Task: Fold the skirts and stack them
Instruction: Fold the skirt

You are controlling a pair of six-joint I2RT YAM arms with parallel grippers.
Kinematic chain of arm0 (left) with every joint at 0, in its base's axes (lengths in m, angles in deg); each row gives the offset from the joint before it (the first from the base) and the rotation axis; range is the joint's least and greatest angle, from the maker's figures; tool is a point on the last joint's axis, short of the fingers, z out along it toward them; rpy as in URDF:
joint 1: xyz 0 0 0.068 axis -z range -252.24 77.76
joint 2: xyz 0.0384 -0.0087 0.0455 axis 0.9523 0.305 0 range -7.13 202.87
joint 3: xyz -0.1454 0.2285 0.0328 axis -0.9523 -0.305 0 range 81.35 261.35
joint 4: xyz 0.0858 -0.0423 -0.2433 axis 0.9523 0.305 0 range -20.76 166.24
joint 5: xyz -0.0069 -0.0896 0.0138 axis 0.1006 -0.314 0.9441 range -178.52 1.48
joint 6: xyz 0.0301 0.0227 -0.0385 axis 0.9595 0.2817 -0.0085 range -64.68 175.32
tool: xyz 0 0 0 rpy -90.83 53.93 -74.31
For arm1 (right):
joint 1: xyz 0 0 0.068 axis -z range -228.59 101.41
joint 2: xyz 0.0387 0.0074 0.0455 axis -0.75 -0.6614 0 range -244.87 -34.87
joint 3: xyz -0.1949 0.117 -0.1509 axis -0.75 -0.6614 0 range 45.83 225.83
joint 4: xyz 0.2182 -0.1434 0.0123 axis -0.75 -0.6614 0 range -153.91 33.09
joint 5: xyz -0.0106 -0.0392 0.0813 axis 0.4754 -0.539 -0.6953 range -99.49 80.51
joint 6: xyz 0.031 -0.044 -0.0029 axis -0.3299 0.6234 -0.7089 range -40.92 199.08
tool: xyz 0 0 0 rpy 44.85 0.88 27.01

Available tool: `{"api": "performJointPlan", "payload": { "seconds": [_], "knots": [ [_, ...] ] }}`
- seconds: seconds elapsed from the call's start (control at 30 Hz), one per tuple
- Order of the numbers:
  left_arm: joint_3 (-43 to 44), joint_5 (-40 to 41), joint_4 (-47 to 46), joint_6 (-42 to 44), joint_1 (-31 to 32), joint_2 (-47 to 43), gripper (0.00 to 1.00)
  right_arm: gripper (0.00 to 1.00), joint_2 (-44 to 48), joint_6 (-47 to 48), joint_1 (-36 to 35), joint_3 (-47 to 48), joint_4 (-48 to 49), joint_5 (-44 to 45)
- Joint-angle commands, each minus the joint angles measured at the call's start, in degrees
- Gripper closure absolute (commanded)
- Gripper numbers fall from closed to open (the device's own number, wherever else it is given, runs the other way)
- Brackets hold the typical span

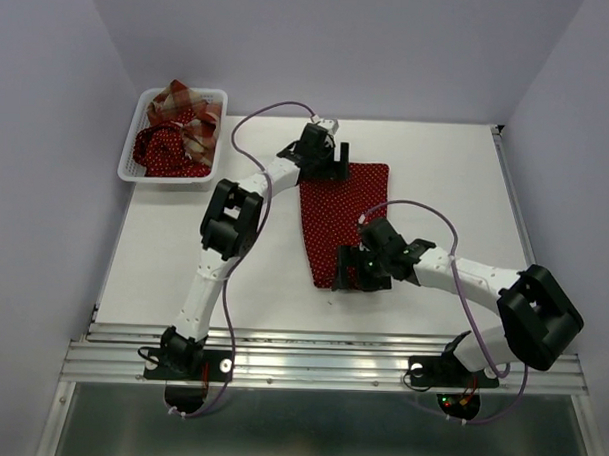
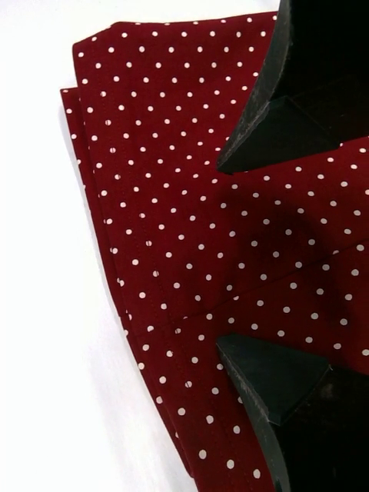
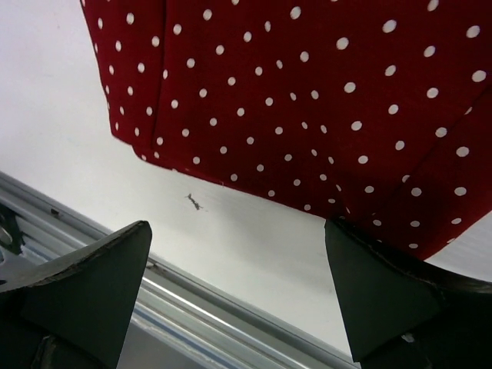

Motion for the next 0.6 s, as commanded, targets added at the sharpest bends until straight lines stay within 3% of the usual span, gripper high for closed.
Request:
{"api": "performJointPlan", "payload": {
  "seconds": [0.0,0.37,0.57],
  "knots": [
    [-9.16,2.10,2.29,-3.08,-2.88,-7.19,0.01,0.00,0.31,0.17,2.16,1.53,-0.28,5.16],
    [-45.29,14.49,-5.63,-14.68,-3.06,-33.11,0.01,0.00,-6.01,11.94,14.37,7.59,-0.28,3.93],
    [-55.43,16.96,-7.65,-21.45,-2.80,-40.16,0.01,0.00,-9.80,21.78,20.53,13.13,-0.10,1.21]
  ]
}}
